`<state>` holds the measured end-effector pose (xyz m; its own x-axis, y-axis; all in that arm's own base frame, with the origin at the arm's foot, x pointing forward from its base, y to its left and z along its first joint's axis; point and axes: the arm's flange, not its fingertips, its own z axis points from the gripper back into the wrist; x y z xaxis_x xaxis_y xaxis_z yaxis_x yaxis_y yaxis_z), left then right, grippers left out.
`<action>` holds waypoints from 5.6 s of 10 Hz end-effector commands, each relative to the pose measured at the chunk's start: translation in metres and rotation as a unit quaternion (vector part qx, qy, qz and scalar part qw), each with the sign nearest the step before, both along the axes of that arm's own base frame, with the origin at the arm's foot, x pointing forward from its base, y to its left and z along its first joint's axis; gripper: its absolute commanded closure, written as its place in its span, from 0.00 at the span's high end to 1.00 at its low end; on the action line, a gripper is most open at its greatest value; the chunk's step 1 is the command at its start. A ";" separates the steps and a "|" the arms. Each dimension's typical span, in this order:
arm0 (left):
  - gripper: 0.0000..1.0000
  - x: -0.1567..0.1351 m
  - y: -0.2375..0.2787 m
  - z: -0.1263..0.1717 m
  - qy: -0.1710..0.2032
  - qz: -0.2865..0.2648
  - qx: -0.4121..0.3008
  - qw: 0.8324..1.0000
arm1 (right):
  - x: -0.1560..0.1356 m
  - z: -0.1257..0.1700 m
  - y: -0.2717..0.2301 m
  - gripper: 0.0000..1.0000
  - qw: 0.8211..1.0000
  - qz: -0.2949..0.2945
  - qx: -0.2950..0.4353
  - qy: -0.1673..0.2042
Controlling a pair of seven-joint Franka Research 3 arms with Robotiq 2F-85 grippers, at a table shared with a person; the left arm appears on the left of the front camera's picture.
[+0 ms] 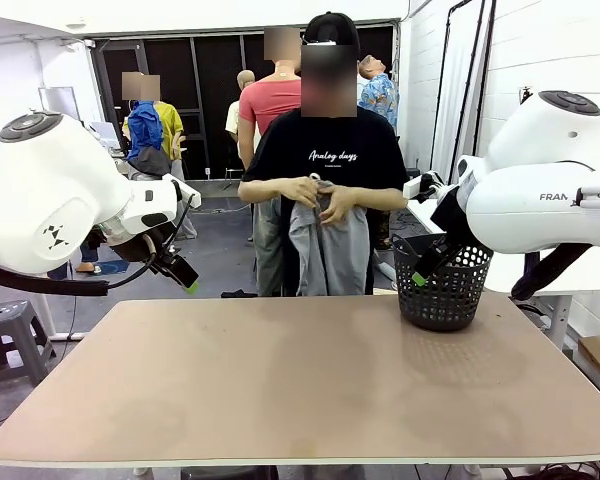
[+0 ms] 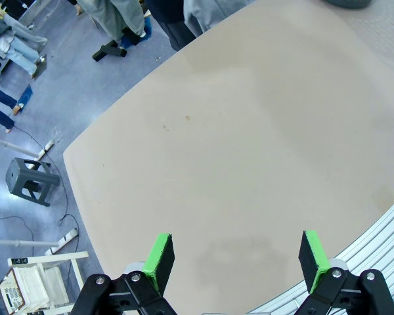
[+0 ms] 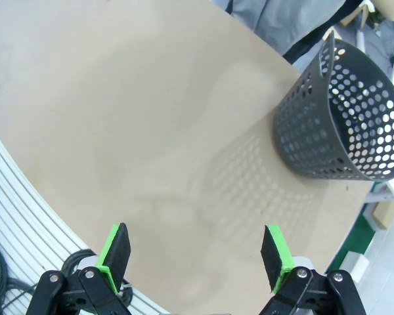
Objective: Fold the training pants.
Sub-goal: Grab both ends of the Training pants handed by a person.
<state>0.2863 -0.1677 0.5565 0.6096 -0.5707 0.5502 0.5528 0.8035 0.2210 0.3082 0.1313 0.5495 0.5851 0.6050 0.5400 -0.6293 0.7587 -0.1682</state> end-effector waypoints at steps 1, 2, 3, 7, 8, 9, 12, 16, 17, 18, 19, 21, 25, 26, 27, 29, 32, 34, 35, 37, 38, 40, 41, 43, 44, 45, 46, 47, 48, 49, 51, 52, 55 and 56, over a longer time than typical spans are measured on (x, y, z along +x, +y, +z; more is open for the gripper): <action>1.00 -0.001 0.001 -0.002 -0.002 0.000 0.000 1.000 | 0.000 -0.002 0.000 1.00 1.000 0.001 0.001 -0.002; 1.00 -0.001 0.001 -0.002 -0.002 0.000 0.000 1.000 | 0.000 -0.002 0.000 1.00 1.000 0.001 0.001 -0.002; 1.00 -0.001 0.001 -0.002 -0.002 0.000 0.000 1.000 | 0.000 -0.002 0.000 1.00 1.000 0.001 0.001 -0.002; 1.00 -0.001 0.001 -0.002 -0.002 0.000 0.000 1.000 | 0.000 -0.002 0.000 1.00 1.000 0.001 0.001 -0.002; 1.00 -0.001 0.001 -0.002 -0.002 0.000 0.000 1.000 | 0.000 -0.002 0.000 1.00 1.000 0.001 0.001 -0.002; 1.00 -0.001 0.001 -0.002 -0.002 0.000 0.000 1.000 | 0.000 -0.002 0.000 1.00 1.000 0.001 0.001 -0.002; 1.00 -0.001 0.001 -0.002 -0.002 0.000 0.000 1.000 | 0.000 -0.002 0.000 1.00 1.000 0.001 0.001 -0.002; 1.00 -0.001 0.001 -0.002 -0.002 0.000 0.000 1.000 | 0.000 -0.002 0.000 1.00 1.000 0.001 0.001 -0.002; 1.00 -0.001 0.001 -0.002 -0.002 0.000 0.000 1.000 | 0.000 -0.002 0.000 1.00 1.000 0.001 0.001 -0.002; 1.00 -0.001 0.001 -0.002 -0.002 0.000 0.000 1.000 | 0.000 -0.002 0.000 1.00 1.000 0.001 0.001 -0.002; 1.00 -0.001 0.001 -0.002 -0.002 0.000 0.000 1.000 | 0.000 -0.002 0.000 1.00 1.000 0.001 0.001 -0.002; 1.00 -0.001 0.001 -0.002 -0.002 0.000 0.000 1.000 | 0.000 -0.002 0.000 1.00 1.000 0.001 0.001 -0.002; 1.00 -0.001 0.001 -0.002 -0.002 0.000 0.000 1.000 | 0.000 -0.002 0.000 1.00 1.000 0.001 0.001 -0.002; 1.00 -0.001 0.001 -0.002 -0.002 0.000 0.000 1.000 | 0.000 -0.002 0.000 1.00 1.000 0.001 0.001 -0.002; 1.00 -0.001 0.001 -0.002 -0.002 0.000 0.000 1.000 | 0.000 -0.002 0.000 1.00 1.000 0.001 0.001 -0.002; 1.00 -0.001 0.001 -0.002 -0.002 0.000 0.000 1.000 | 0.000 -0.002 0.000 1.00 1.000 0.001 0.001 -0.002; 1.00 -0.001 0.001 -0.002 -0.002 0.000 0.000 1.000 | 0.000 -0.002 0.000 1.00 1.000 0.001 0.001 -0.002; 1.00 -0.001 0.001 -0.002 -0.002 0.000 0.000 1.000 | 0.000 -0.002 0.000 1.00 1.000 0.001 0.001 -0.002; 1.00 -0.001 0.001 -0.002 -0.002 0.000 0.000 1.000 | 0.000 -0.002 0.000 1.00 1.000 0.001 0.001 -0.002; 1.00 -0.001 0.001 -0.002 -0.002 0.000 0.000 1.000 | 0.000 -0.002 0.000 1.00 1.000 0.001 0.001 -0.002; 1.00 -0.001 0.001 -0.002 -0.002 0.000 0.000 1.000 | 0.000 -0.002 0.000 1.00 1.000 0.001 0.001 -0.002; 1.00 -0.001 0.001 -0.002 -0.002 0.000 0.000 1.000 | 0.000 -0.002 0.000 1.00 1.000 0.001 0.001 -0.002; 1.00 -0.001 0.001 -0.002 -0.002 0.000 0.000 1.000 | 0.000 -0.002 0.000 1.00 1.000 0.001 0.001 -0.002; 1.00 -0.001 0.001 -0.002 -0.002 0.000 0.000 1.000 | 0.000 -0.002 0.000 1.00 1.000 0.001 0.001 -0.002; 1.00 -0.001 0.001 -0.002 -0.002 0.000 0.000 1.000 | 0.000 -0.002 0.000 1.00 1.000 0.001 0.001 -0.002; 1.00 -0.001 0.001 -0.002 -0.002 0.000 0.000 1.000 | 0.000 -0.002 0.000 1.00 1.000 0.001 0.001 -0.002; 1.00 -0.001 0.001 -0.002 -0.002 0.000 0.000 1.000 | 0.000 -0.002 0.000 1.00 1.000 0.001 0.001 -0.002; 1.00 -0.001 0.001 -0.002 -0.002 0.000 0.000 1.000 | 0.000 -0.002 0.000 1.00 1.000 0.001 0.001 -0.002; 1.00 -0.001 0.001 -0.002 -0.002 0.000 0.000 1.000 | 0.000 -0.002 0.000 1.00 1.000 0.001 0.001 -0.002; 1.00 -0.001 0.001 -0.002 -0.002 0.000 0.000 1.000 | 0.000 -0.002 0.000 1.00 1.000 0.001 0.001 -0.002; 1.00 -0.001 0.001 -0.002 -0.002 0.000 0.000 1.000 | 0.000 -0.002 0.000 1.00 1.000 0.001 0.001 -0.002; 1.00 -0.001 0.001 -0.002 -0.002 0.000 0.000 1.000 | 0.000 -0.002 0.000 1.00 1.000 0.001 0.001 -0.002; 1.00 -0.001 0.001 -0.002 -0.002 0.000 0.000 1.000 | 0.000 -0.002 0.000 1.00 1.000 0.001 0.001 -0.002; 1.00 -0.001 0.001 -0.002 -0.002 0.000 0.000 1.000 | 0.000 -0.002 0.000 1.00 1.000 0.001 0.001 -0.002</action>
